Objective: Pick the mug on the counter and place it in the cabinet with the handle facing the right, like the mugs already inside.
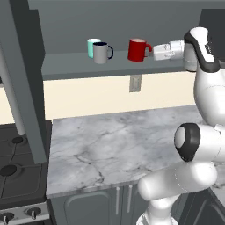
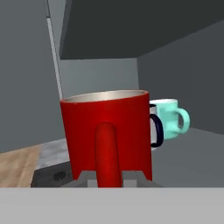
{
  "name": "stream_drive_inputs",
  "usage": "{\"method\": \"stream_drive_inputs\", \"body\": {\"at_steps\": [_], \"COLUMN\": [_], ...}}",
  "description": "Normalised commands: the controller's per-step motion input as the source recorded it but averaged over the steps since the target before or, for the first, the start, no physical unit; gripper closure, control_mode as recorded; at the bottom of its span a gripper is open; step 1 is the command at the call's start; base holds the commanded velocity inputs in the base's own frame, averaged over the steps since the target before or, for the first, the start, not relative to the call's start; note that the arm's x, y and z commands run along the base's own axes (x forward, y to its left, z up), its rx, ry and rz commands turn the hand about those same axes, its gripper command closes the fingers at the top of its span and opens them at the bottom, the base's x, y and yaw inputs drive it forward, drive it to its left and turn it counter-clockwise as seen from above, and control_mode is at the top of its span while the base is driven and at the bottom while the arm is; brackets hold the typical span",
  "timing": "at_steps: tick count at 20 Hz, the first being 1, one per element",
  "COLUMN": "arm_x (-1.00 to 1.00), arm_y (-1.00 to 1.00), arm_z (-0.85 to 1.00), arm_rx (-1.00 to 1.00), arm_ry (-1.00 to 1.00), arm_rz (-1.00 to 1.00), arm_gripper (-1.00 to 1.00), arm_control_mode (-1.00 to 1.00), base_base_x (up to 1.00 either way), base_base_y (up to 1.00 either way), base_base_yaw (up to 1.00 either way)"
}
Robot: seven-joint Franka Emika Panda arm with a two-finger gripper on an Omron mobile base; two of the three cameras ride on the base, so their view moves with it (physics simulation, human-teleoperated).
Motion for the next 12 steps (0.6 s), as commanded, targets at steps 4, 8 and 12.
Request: {"method": "stream_drive_inputs", "body": {"at_steps": [4,8,12], "arm_x": [0.10,0.07,0.10], "arm_y": [0.00,0.00,0.00], "arm_z": [0.00,0.00,0.00], "arm_rx": [-0.02,-0.05,-0.05], "arm_ry": [0.01,0.02,0.01], "arm_rz": [-0.01,-0.04,-0.05], "arm_gripper": [1.00,1.00,1.00], "arm_control_mode": [-1.00,-1.00,-1.00], "base_base_x": [0.00,0.00,0.00], "base_base_y": [0.00,0.00,0.00], "base_base_yaw": [0.00,0.00,0.00]}}
